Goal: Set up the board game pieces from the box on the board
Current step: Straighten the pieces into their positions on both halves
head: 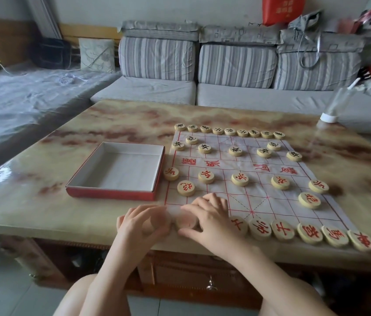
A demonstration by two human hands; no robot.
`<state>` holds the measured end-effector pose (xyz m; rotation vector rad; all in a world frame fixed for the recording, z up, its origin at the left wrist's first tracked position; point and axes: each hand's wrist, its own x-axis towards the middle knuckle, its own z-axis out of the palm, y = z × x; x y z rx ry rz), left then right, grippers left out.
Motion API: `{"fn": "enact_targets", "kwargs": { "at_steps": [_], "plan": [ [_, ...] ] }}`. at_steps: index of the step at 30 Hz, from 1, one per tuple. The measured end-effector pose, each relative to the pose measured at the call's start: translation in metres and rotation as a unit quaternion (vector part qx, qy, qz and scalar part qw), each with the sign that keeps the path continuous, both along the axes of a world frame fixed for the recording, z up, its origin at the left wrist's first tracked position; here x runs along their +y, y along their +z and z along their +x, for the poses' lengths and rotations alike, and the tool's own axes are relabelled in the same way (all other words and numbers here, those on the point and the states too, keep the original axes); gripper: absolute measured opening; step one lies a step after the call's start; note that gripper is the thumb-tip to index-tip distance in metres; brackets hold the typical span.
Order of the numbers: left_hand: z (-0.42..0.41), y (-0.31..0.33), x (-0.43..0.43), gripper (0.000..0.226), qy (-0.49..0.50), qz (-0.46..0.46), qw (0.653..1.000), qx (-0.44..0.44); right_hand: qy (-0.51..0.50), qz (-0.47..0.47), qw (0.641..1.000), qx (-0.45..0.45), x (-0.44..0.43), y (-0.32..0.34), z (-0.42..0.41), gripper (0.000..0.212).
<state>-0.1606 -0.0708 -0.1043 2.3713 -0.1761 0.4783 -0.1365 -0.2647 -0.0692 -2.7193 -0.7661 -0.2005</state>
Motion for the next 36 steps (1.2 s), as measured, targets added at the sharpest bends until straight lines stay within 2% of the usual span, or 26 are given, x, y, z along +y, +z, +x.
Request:
{"fn": "enact_targets", "kwargs": {
  "at_steps": [4,6,8,10,12,15,18,23,27,29,36],
  "plan": [
    [0.003,0.002,-0.004,0.071,0.042,0.025,0.999,-0.013,-0.022,-0.022,0.999,-0.024,0.006,-0.002,0.0,0.076],
    [0.002,0.003,-0.005,0.081,0.051,0.034,0.998,-0.008,-0.011,-0.013,1.0,-0.001,0.005,-0.001,-0.001,0.082],
    [-0.001,0.006,-0.004,0.077,0.046,0.021,0.999,0.008,0.007,0.029,0.998,0.058,0.001,0.005,-0.004,0.079],
    [-0.006,0.009,-0.003,0.065,0.02,0.008,1.0,0.017,0.02,0.06,0.992,0.109,-0.003,0.012,-0.009,0.068],
    [-0.01,0.011,-0.002,0.055,-0.009,0.002,1.0,0.018,0.016,0.072,0.989,0.131,-0.006,0.012,-0.011,0.061],
    [-0.011,0.011,-0.002,0.046,-0.023,-0.021,0.999,0.024,0.002,0.09,0.99,0.113,-0.005,0.01,-0.011,0.055],
    [-0.008,0.006,-0.002,0.048,0.001,-0.011,1.0,0.006,0.0,0.066,0.996,0.064,-0.003,0.011,-0.012,0.054],
    [-0.002,0.003,-0.003,0.075,0.058,0.02,0.998,0.011,-0.022,-0.004,1.0,-0.022,0.001,0.002,-0.008,0.067],
    [-0.006,0.007,-0.008,0.089,0.076,0.035,0.996,0.019,-0.019,-0.001,1.0,-0.009,0.001,-0.001,-0.009,0.074],
    [-0.009,0.008,-0.009,0.085,0.064,0.013,0.998,0.027,-0.017,0.017,1.0,0.014,0.0,0.0,-0.01,0.07],
    [-0.018,0.012,-0.003,0.047,0.016,-0.047,0.998,0.027,-0.029,0.071,0.996,0.056,-0.004,0.009,-0.017,0.052]
  ]
}}
